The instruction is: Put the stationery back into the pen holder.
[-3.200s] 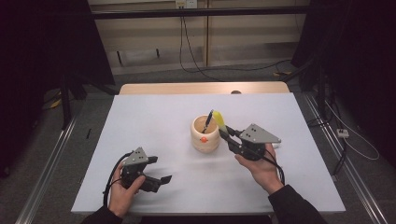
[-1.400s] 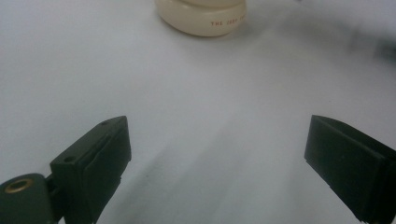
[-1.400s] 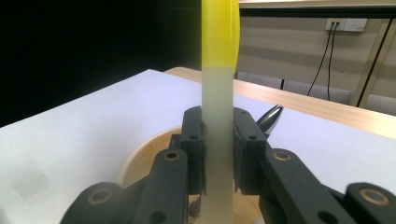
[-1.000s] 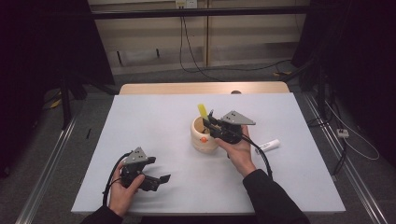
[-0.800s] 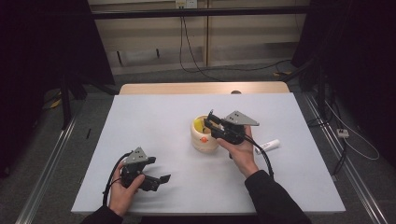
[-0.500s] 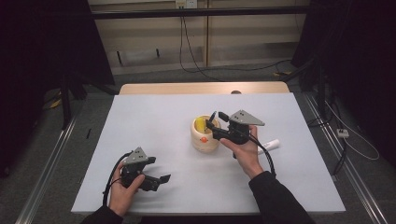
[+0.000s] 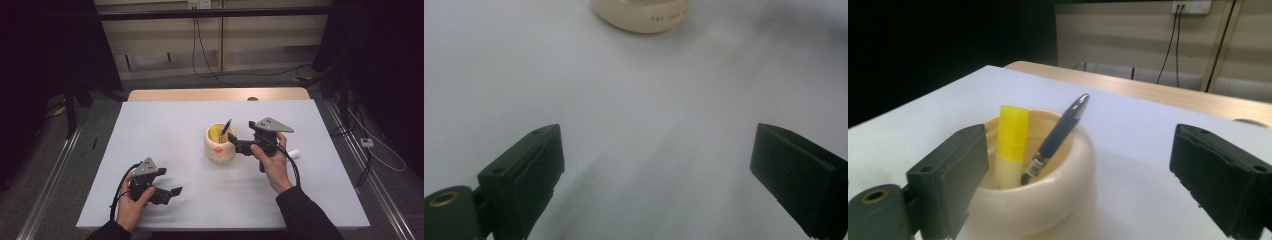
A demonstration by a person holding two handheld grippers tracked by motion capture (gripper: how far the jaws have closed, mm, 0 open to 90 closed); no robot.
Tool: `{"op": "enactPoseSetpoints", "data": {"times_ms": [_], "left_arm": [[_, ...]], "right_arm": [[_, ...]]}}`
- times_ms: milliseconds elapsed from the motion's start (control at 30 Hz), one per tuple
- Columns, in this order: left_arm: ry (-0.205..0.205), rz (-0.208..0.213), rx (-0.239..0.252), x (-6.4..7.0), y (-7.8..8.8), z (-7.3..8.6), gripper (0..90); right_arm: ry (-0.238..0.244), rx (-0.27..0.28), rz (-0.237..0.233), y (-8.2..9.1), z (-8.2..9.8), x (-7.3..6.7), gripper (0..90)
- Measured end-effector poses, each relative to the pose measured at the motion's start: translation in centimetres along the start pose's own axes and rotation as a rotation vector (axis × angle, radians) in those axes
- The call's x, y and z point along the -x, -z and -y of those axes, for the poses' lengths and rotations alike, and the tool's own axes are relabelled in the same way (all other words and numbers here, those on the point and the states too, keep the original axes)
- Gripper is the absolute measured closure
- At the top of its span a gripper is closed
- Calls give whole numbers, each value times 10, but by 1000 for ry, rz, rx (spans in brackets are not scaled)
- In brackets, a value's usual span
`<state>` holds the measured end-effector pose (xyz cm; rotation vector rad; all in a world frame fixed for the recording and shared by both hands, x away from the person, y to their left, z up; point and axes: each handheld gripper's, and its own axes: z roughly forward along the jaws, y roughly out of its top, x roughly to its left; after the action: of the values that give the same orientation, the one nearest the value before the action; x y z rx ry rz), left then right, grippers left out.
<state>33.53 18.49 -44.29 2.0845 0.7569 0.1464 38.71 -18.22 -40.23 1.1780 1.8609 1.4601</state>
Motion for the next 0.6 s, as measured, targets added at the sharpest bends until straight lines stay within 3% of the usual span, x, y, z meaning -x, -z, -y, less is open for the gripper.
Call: {"op": "enactPoseSetpoints", "data": {"times_ms": [33, 133, 233, 400, 500, 600], "left_arm": [[1, 0, 1, 0, 0, 0, 73], [-1, 0, 0, 0, 0, 0, 73], [-4, 0, -1, 0, 0, 0, 73], [-2, 0, -1, 0, -1, 0, 73], [-1, 1, 0, 0, -1, 0, 73], [0, 1, 1, 0, -1, 0, 73]], "right_arm": [[22, 4, 5, 3, 0, 1, 75], [-1, -8, 13, 9, 1, 7, 72], [19, -25, 39, 14, 4, 12, 65], [-27, -22, 39, 23, 11, 23, 33], [13, -44, 87, 28, 14, 27, 39], [14, -65, 112, 35, 18, 31, 48]]}}
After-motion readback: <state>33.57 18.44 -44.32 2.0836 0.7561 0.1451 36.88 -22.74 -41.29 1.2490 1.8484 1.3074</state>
